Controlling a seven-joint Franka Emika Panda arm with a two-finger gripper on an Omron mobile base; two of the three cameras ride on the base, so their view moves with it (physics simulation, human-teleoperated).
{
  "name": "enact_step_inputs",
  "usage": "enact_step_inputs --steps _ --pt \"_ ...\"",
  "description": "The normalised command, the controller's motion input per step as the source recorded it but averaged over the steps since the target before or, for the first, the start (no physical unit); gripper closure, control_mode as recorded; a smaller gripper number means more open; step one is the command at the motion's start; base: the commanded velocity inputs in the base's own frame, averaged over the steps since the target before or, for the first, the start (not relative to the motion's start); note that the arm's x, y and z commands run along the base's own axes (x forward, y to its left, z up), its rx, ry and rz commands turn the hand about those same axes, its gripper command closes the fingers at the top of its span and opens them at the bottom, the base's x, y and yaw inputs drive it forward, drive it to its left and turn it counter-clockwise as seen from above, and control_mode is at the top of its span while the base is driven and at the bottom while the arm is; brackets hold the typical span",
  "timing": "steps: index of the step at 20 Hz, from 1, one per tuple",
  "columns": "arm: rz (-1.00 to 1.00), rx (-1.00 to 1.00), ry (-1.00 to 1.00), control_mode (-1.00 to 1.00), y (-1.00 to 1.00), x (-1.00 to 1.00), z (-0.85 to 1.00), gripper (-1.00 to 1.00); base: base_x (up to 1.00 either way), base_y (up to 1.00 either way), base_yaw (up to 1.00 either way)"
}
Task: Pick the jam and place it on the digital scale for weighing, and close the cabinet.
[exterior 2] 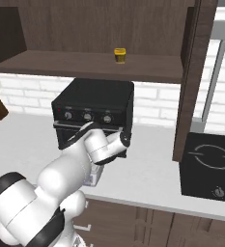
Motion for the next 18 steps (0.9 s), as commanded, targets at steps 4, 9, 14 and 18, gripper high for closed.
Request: enact_step_inputs --steps 4,9,14,18 --pt "0.00 0.00 -0.02 -1.00 0.00 0.00 0.00 -1.00 0.00 0.00 0.00" --pt "0.00 0.00 -0.03 -1.00 0.00 -0.03 0.00 -1.00 0.00 0.00 0.00" --pt "0.00 0.00 -0.02 -1.00 0.00 0.00 0.09 -1.00 0.00 0.00 0.00" --pt "0.00 0.00 -0.04 -1.00 -0.04 -0.02 0.44 -1.00 0.00 0.00 0.00"
